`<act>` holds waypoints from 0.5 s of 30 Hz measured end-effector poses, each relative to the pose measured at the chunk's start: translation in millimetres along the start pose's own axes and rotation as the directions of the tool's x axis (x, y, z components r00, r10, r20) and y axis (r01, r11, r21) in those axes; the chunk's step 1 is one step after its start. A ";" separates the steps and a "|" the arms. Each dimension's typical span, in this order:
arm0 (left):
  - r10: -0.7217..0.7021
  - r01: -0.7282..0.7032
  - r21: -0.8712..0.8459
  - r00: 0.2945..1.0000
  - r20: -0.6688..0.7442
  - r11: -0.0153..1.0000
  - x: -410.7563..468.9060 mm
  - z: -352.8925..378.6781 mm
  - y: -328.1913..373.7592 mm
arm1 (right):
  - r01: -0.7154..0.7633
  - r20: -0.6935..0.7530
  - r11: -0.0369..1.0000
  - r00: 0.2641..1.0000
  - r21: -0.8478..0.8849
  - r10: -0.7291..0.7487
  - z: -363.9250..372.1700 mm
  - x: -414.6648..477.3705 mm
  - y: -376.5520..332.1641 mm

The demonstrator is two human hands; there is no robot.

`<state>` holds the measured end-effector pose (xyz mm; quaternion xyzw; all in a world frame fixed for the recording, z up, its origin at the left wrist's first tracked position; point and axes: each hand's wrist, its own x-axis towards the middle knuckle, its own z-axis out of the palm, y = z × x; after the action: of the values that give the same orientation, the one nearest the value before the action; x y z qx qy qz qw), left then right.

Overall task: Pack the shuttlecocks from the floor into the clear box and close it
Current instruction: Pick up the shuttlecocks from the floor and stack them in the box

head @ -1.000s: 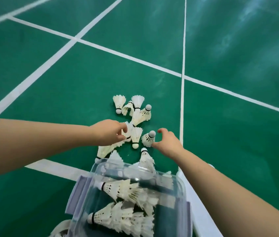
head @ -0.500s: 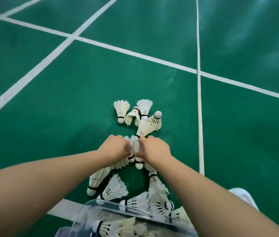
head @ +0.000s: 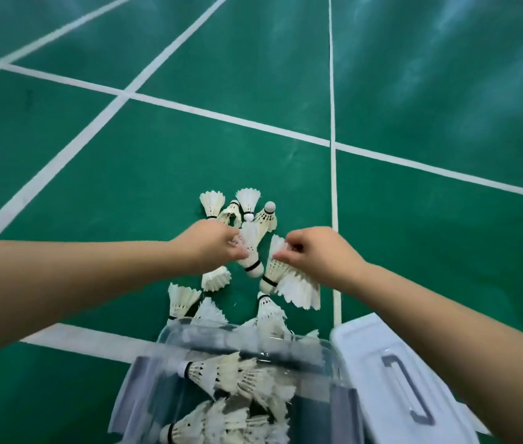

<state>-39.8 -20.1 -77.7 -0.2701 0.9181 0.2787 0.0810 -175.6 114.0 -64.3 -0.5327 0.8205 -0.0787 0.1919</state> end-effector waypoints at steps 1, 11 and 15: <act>0.004 -0.004 -0.037 1.000 0.006 0.999 -12.2 -3.5 8.8 | 0.011 -0.007 1.000 1.000 -0.001 -0.011 -7.8 -12.8 -2.7; -0.173 0.209 -0.390 0.977 0.124 0.897 -117.5 47.7 63.6 | 0.086 0.097 0.996 0.992 -0.033 -0.083 -17.3 -132.4 -17.1; -0.331 0.347 -0.546 0.934 0.133 0.763 -131.6 95.1 53.6 | 0.096 0.162 0.995 0.982 -0.014 -0.092 4.4 -149.4 -16.1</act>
<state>41.7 129.5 -92.2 -0.4391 0.7301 0.5202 0.0601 -106.7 242.7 -28.4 -0.5774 0.7771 -0.0354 0.2481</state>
